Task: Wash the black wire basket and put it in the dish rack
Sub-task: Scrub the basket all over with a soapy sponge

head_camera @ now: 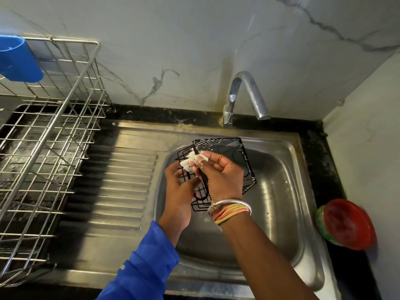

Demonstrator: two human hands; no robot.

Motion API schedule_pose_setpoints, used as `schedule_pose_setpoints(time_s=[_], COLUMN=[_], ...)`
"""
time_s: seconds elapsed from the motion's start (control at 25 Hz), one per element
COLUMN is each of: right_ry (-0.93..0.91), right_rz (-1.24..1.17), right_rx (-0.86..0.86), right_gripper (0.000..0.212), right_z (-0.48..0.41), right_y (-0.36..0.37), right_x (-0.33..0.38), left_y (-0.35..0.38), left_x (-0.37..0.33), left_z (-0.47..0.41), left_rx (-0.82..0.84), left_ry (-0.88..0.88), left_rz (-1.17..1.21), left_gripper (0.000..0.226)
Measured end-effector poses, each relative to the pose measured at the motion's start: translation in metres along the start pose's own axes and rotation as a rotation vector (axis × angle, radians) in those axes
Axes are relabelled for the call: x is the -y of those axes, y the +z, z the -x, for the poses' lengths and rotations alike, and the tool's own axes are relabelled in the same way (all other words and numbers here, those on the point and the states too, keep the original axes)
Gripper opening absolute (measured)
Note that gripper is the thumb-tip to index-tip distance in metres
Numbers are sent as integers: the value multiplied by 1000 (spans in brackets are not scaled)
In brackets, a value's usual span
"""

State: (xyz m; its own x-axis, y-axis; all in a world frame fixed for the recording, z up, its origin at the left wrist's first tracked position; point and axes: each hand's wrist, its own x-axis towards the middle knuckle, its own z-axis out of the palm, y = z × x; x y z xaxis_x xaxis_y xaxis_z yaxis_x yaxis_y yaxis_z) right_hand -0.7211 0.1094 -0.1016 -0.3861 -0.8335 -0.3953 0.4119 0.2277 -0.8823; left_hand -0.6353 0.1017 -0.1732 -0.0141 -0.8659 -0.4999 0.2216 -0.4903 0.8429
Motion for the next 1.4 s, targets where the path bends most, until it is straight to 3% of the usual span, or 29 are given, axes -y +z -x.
schedule_pose_setpoints(time_s=[0.08,0.16,0.24,0.4,0.56,0.64,0.8,0.96,1.2,1.32,1.4], right_ry=[-1,-7,7,17,67,-15,-171,-213,-251,-272,-356], right_rz=[-27,-69,-147,-132,-243,-7,371,403,541,474,529], right_rx=[-11,-40,-57,-85,-248,-228,-21,-103,108,41,23], right_gripper=[15,17,19,18,16,16,22,17,16,20,27], right_z=[2,2,2,6,-4,-6,7,-8,10,-1,-2], right_y=[1,3,6,6,19,24,8,19,2,18,21], right_x=[-3,-7,-9,-15,-13,-10,-11,-3,-13,-1,3], left_y=[1,0,-5,-4,-3,0,-2,0,-1,6,6], left_x=[1,-5,-6,4,16,18,18,15,9,4,3], left_z=[-6,-11,-18,-7,-3,0,-1,-3,-16,-14,-13], left_rx=[-61,-79,-45,-11,34,58,91,112,141,181,166], left_ry=[13,95,130,54,36,45,71,63,65,34,58], left_rz=[-124,-399,-555,-132,79,111,154,159,195,206,167], left_gripper=[37,24,37,15,19,21,20,26,19,39,34])
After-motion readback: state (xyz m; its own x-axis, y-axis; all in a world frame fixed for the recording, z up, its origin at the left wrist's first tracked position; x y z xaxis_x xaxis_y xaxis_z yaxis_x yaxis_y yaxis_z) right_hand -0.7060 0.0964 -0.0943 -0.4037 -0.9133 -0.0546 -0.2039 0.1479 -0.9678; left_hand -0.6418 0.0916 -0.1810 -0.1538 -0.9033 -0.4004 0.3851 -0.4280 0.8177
